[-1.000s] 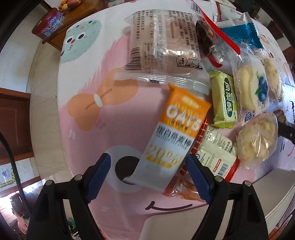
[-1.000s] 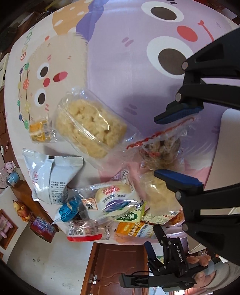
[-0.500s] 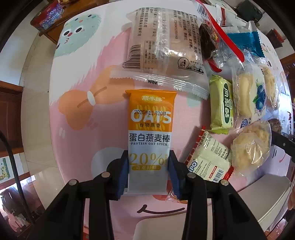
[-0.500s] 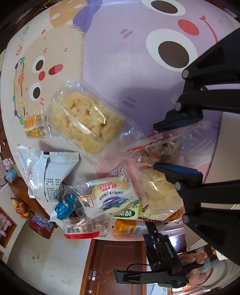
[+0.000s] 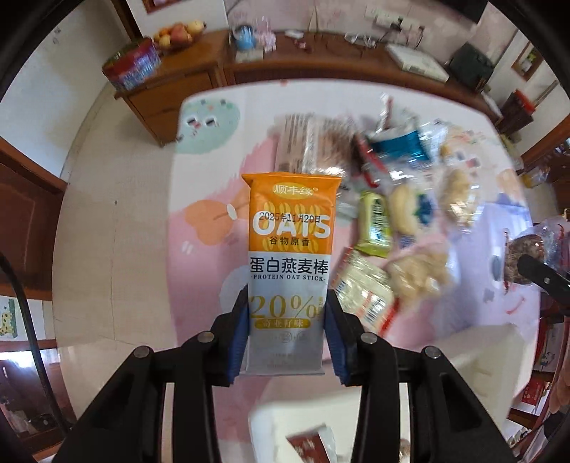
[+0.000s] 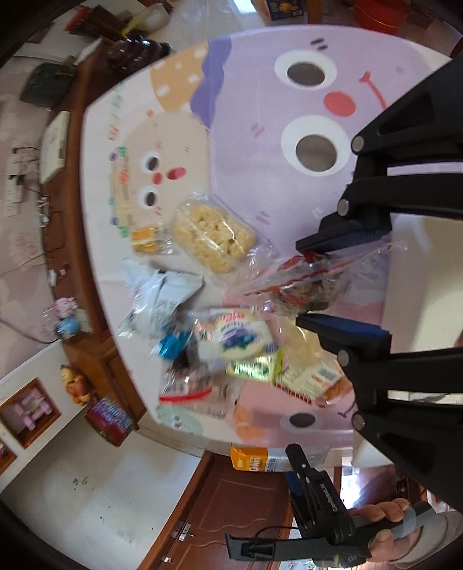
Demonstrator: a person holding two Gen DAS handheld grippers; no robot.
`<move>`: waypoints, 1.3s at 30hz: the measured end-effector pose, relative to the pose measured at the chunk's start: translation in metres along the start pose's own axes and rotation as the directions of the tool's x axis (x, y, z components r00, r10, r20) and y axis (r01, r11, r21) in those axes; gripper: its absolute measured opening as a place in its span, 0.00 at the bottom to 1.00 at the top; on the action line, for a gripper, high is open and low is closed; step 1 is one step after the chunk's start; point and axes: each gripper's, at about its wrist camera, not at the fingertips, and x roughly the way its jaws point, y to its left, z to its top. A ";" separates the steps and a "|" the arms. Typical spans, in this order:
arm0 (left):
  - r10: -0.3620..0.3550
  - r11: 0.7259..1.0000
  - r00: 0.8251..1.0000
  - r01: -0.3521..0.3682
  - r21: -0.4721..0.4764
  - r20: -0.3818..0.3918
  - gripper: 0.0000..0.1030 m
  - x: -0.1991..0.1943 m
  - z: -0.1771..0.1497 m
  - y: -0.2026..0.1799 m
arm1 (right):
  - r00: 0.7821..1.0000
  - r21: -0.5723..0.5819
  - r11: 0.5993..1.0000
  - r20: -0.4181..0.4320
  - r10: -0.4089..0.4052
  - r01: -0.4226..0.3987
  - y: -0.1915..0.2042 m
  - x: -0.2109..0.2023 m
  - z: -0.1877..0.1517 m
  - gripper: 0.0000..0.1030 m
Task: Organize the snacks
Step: 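Carry the OATS bar with the left tool while the right carries the clear bag over the tray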
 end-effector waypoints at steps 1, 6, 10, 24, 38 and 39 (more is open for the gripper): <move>-0.009 1.000 1.000 0.009 -0.002 0.020 0.37 -0.013 -0.008 -0.002 | 1.000 -0.003 1.000 0.012 0.000 0.000 0.002 -0.008 -0.005 0.34; -0.047 0.998 0.995 0.050 -0.026 0.089 0.37 -0.074 -0.045 0.001 | 0.996 -0.003 1.000 0.087 -0.011 0.011 0.020 -0.054 -0.027 0.34; -0.052 0.997 0.987 0.059 -0.040 0.153 0.37 -0.109 -0.071 0.001 | 0.988 -0.023 0.999 0.150 -0.035 0.039 0.037 -0.091 -0.051 0.34; -0.049 0.997 0.952 0.064 -0.039 0.302 0.38 -0.176 -0.150 -0.017 | 0.951 -0.103 0.987 0.296 -0.087 0.122 0.094 -0.161 -0.131 0.34; -0.015 1.000 0.971 0.017 -0.010 0.238 0.38 -0.149 -0.188 -0.030 | 0.944 -0.081 0.978 0.289 -0.161 0.192 0.110 -0.146 -0.173 0.34; -0.009 1.000 0.971 0.013 -0.015 0.237 0.38 -0.147 -0.188 -0.028 | 0.942 -0.075 0.976 0.286 -0.173 0.202 0.109 -0.143 -0.174 0.34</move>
